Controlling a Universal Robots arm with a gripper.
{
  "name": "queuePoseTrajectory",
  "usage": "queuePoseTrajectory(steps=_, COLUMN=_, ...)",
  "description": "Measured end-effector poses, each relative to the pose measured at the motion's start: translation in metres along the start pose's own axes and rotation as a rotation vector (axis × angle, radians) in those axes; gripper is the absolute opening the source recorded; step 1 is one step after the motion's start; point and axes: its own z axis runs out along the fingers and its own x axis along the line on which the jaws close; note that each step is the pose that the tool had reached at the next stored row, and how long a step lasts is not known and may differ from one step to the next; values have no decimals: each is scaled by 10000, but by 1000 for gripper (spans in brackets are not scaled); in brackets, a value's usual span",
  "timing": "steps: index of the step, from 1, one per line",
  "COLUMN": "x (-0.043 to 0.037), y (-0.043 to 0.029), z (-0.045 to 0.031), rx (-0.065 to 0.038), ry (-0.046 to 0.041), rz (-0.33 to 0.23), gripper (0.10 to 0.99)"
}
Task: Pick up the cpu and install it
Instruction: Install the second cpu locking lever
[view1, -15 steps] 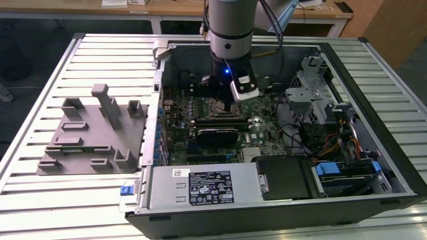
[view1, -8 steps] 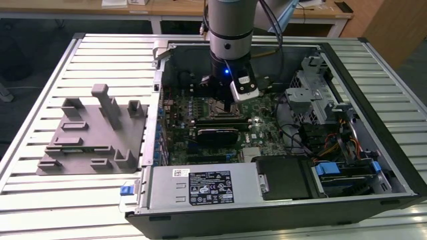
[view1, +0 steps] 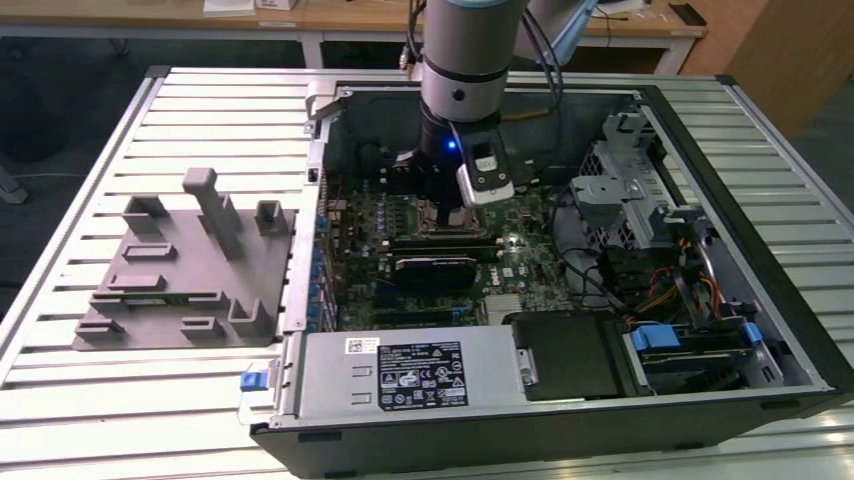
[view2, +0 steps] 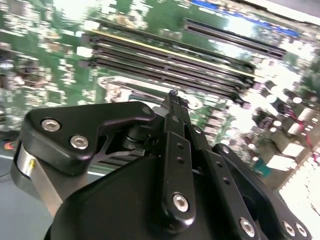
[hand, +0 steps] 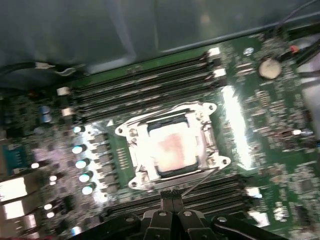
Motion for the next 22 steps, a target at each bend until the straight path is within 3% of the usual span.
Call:
queuePoseTrajectory(steps=1, x=0, y=0, z=1, rx=27, ry=95, rz=3, gripper=106)
queuePoseTrajectory(steps=7, x=-1, y=-1, z=3, rx=25, ry=107, rz=0, gripper=106)
queuePoseTrajectory(steps=13, x=-7, y=-48, z=16, rx=-147, ry=158, rz=-123, gripper=106)
queuePoseTrajectory(steps=22, x=2, y=-88, z=33, rx=-185, ry=174, rz=-234, gripper=106)
